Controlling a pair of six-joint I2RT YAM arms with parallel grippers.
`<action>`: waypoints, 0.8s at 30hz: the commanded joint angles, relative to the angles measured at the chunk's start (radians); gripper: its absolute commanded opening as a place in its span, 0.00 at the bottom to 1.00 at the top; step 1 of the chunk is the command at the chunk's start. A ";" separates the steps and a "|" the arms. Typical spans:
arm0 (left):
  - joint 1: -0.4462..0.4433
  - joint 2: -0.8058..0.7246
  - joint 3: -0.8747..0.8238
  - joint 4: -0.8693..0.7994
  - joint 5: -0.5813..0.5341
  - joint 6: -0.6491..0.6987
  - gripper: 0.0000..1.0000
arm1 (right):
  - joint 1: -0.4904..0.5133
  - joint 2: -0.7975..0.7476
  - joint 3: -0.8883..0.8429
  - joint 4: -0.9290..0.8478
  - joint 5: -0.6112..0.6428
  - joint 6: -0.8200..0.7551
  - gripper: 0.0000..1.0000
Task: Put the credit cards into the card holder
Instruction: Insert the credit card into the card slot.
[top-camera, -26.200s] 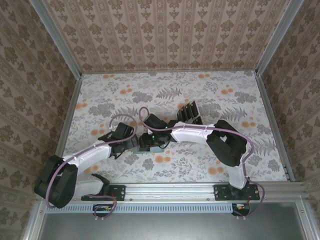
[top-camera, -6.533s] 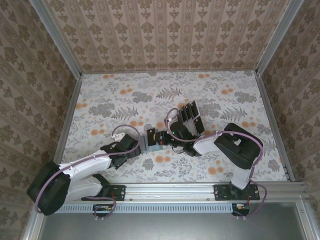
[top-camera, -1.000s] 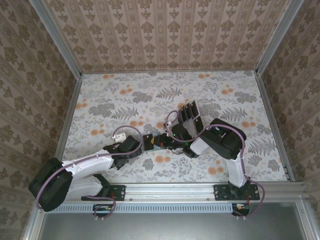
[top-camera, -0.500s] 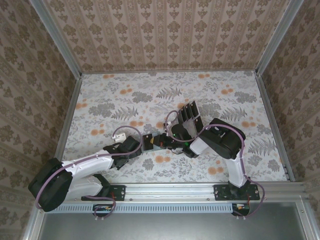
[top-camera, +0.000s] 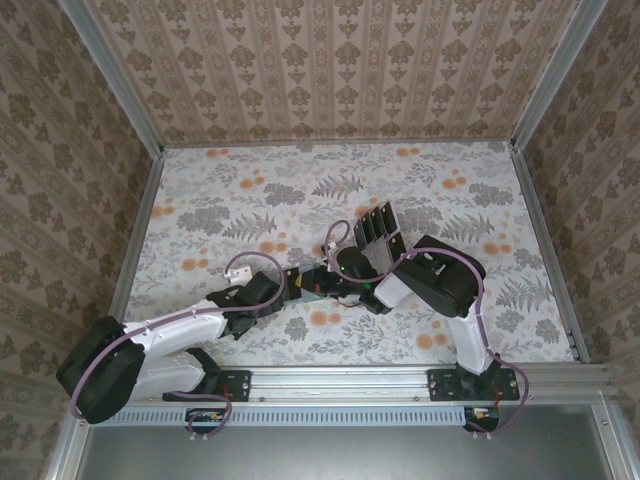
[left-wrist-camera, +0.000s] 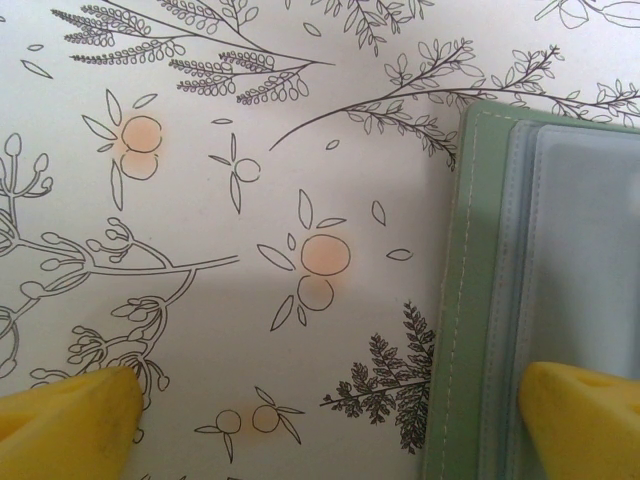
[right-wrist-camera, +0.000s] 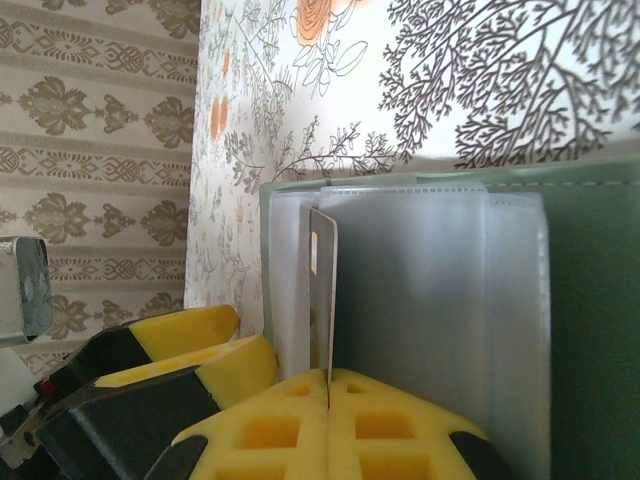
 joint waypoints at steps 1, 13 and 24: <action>-0.006 0.014 -0.046 -0.085 0.037 -0.022 1.00 | 0.017 0.046 0.015 -0.102 -0.017 0.001 0.00; 0.030 -0.126 0.019 -0.180 0.016 0.007 1.00 | 0.001 -0.080 0.059 -0.371 0.004 -0.113 0.35; 0.168 -0.184 0.026 -0.211 0.058 0.076 1.00 | 0.001 -0.164 0.209 -0.753 0.053 -0.286 0.41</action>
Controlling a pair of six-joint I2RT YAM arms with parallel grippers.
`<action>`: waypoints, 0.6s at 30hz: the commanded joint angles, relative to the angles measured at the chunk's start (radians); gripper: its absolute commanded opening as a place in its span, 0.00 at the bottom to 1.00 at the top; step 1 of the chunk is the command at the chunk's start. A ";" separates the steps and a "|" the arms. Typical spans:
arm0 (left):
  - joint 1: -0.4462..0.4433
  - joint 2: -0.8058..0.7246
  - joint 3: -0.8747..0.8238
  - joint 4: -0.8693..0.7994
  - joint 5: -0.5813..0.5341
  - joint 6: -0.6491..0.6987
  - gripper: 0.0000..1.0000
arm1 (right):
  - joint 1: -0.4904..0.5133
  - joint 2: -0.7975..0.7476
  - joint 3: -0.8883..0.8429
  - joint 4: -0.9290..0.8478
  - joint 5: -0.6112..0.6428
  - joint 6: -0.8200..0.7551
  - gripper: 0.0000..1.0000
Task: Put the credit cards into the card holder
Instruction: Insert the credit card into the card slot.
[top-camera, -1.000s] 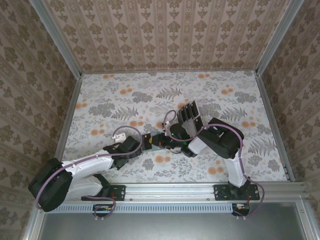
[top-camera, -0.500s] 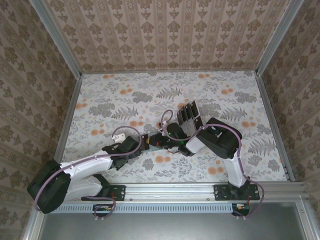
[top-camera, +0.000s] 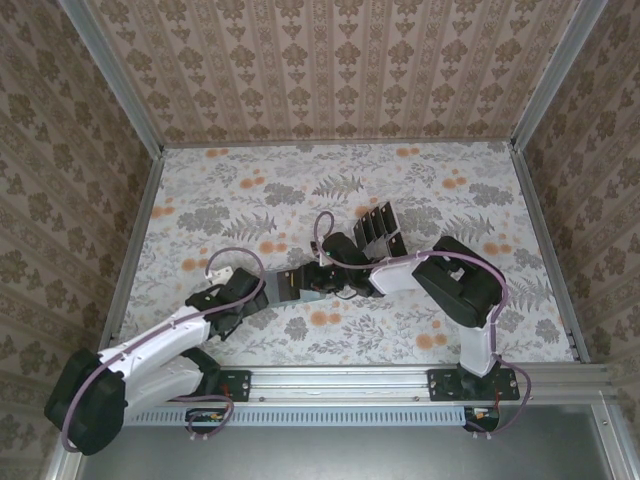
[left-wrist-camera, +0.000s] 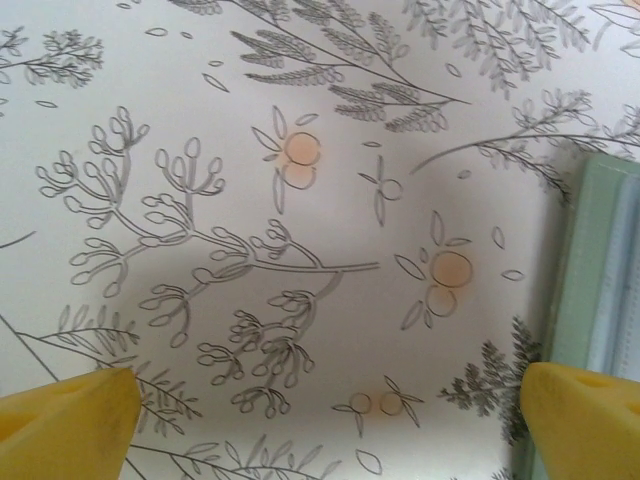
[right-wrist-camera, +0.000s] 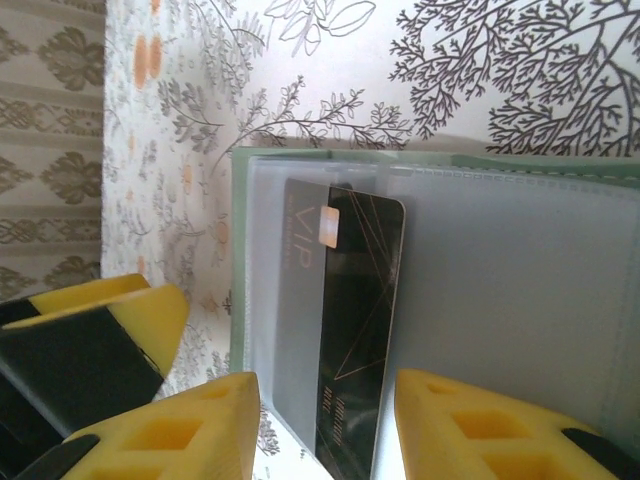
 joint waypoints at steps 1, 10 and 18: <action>0.031 -0.004 0.024 -0.037 0.019 0.046 1.00 | -0.003 -0.024 0.045 -0.180 0.038 -0.076 0.41; 0.066 0.075 0.029 -0.008 0.046 0.062 1.00 | 0.004 0.031 0.112 -0.229 0.038 -0.091 0.35; 0.068 0.128 0.026 0.024 0.063 0.054 1.00 | 0.011 0.064 0.149 -0.248 0.028 -0.090 0.21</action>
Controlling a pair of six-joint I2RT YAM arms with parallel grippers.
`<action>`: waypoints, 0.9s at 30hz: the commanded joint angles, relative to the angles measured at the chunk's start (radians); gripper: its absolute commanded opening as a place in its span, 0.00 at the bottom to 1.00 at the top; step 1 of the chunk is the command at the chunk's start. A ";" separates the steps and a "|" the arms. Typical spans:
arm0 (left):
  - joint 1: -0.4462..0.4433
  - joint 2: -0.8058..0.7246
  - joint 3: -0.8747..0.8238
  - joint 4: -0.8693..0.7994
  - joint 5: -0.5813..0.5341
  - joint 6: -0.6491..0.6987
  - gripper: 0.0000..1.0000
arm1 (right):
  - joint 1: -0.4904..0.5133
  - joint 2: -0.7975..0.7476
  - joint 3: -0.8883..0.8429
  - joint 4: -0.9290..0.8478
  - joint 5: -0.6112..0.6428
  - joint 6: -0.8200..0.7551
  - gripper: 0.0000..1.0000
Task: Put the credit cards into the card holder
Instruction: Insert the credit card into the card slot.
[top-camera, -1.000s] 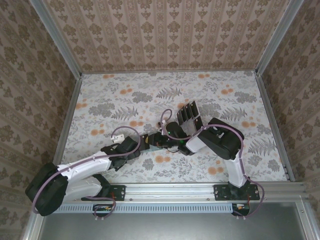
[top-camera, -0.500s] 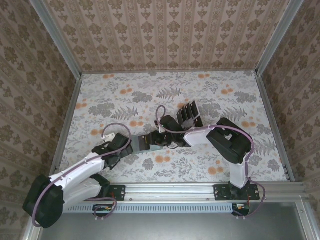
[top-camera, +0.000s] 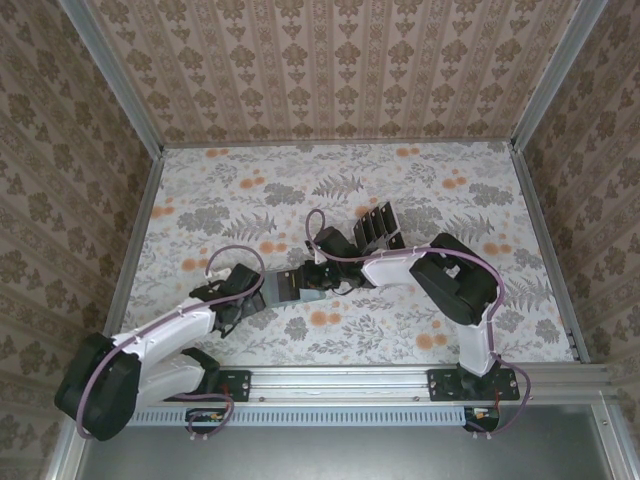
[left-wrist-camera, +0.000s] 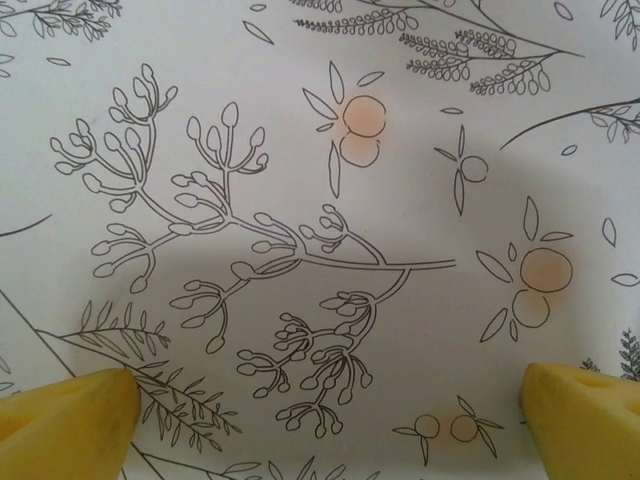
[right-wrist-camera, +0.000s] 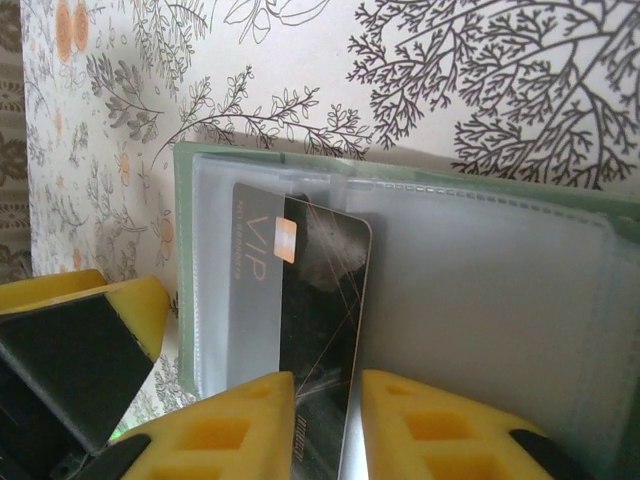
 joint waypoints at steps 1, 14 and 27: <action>0.007 0.021 0.016 0.021 0.026 0.017 1.00 | 0.009 0.028 0.032 -0.041 0.005 -0.005 0.19; 0.007 0.068 0.007 0.069 0.049 0.022 1.00 | 0.031 0.053 0.077 -0.053 -0.013 0.002 0.05; 0.007 0.080 -0.005 0.089 0.059 0.023 1.00 | 0.059 0.076 0.106 -0.053 -0.028 0.015 0.05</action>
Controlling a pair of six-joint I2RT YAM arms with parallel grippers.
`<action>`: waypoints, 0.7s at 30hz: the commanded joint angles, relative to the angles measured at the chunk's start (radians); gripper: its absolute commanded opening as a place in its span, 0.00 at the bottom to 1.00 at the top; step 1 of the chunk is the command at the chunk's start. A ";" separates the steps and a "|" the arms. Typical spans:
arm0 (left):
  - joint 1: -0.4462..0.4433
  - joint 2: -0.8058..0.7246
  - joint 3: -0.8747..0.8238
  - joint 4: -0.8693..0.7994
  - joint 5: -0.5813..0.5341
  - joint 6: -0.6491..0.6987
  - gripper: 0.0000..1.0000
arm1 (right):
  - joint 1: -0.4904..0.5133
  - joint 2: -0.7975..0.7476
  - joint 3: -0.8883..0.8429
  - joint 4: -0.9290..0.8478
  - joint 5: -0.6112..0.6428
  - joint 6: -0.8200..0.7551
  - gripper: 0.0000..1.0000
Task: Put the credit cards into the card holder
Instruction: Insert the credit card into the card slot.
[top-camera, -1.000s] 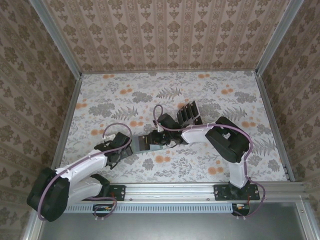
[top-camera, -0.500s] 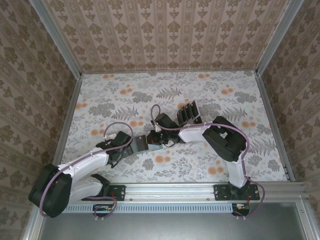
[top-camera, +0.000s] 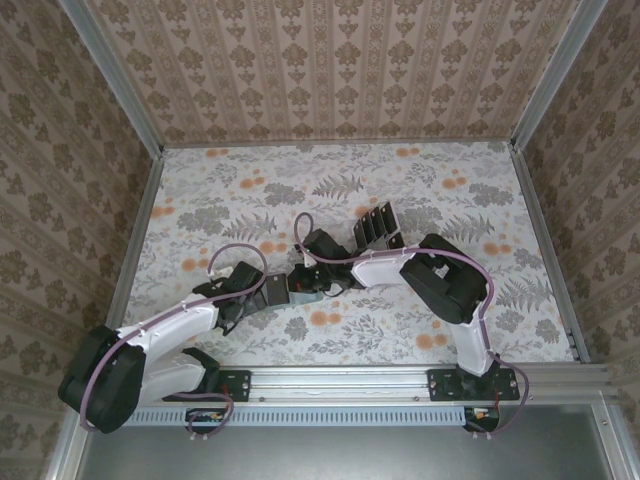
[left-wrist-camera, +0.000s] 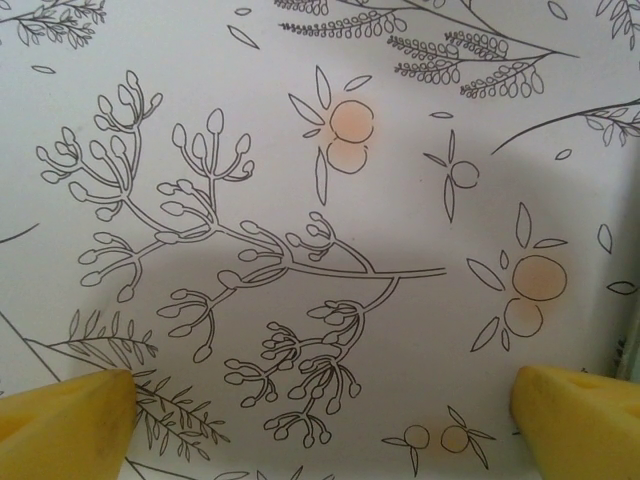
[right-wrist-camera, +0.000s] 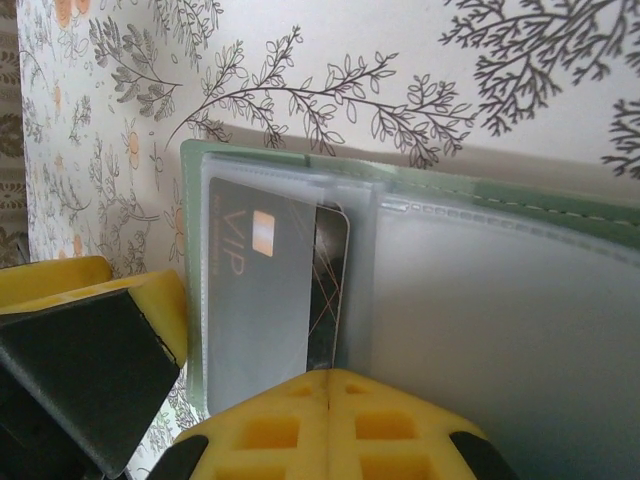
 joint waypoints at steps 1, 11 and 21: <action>0.007 0.038 -0.024 0.082 0.059 0.019 1.00 | 0.010 0.020 0.033 -0.029 -0.025 0.012 0.05; 0.007 0.028 -0.003 0.066 0.052 0.030 1.00 | 0.001 -0.031 0.072 -0.080 -0.033 -0.024 0.19; 0.023 -0.113 0.045 -0.028 0.038 0.059 1.00 | -0.030 -0.167 0.113 -0.340 0.075 -0.206 0.45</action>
